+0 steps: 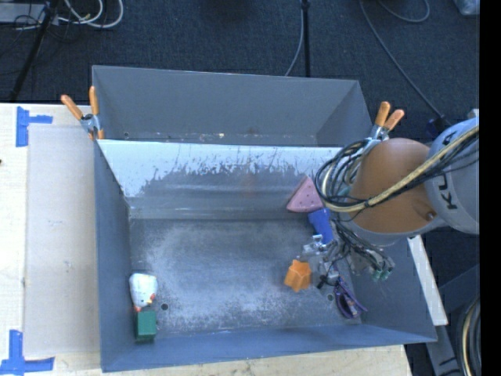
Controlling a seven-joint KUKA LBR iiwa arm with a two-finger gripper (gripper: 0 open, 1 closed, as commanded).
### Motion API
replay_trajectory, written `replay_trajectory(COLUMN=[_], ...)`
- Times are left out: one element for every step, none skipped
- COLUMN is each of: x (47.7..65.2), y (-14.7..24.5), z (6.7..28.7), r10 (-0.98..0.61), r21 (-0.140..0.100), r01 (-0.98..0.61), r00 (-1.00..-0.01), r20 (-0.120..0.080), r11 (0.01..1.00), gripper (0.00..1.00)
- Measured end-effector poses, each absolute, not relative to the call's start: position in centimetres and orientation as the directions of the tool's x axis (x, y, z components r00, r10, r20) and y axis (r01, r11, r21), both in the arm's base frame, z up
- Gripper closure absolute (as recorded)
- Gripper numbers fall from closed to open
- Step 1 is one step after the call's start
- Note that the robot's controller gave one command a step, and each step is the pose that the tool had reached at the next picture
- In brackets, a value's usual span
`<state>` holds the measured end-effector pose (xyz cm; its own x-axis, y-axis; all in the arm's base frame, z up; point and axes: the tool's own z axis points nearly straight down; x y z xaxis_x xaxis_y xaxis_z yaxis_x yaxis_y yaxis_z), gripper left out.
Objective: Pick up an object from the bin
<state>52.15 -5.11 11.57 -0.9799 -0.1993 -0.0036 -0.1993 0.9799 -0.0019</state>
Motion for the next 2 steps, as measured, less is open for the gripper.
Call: replay_trajectory(x=[52.3,51.9], y=[-2.9,-2.2], z=[15.9,21.4], r10=[-0.257,-0.248], r21=[-0.005,-0.001], r01=[-0.257,-0.248], r00=[-0.966,-0.969], r20=[-0.009,-0.001], r11=[0.966,0.969], gripper=[1.00,1.00])
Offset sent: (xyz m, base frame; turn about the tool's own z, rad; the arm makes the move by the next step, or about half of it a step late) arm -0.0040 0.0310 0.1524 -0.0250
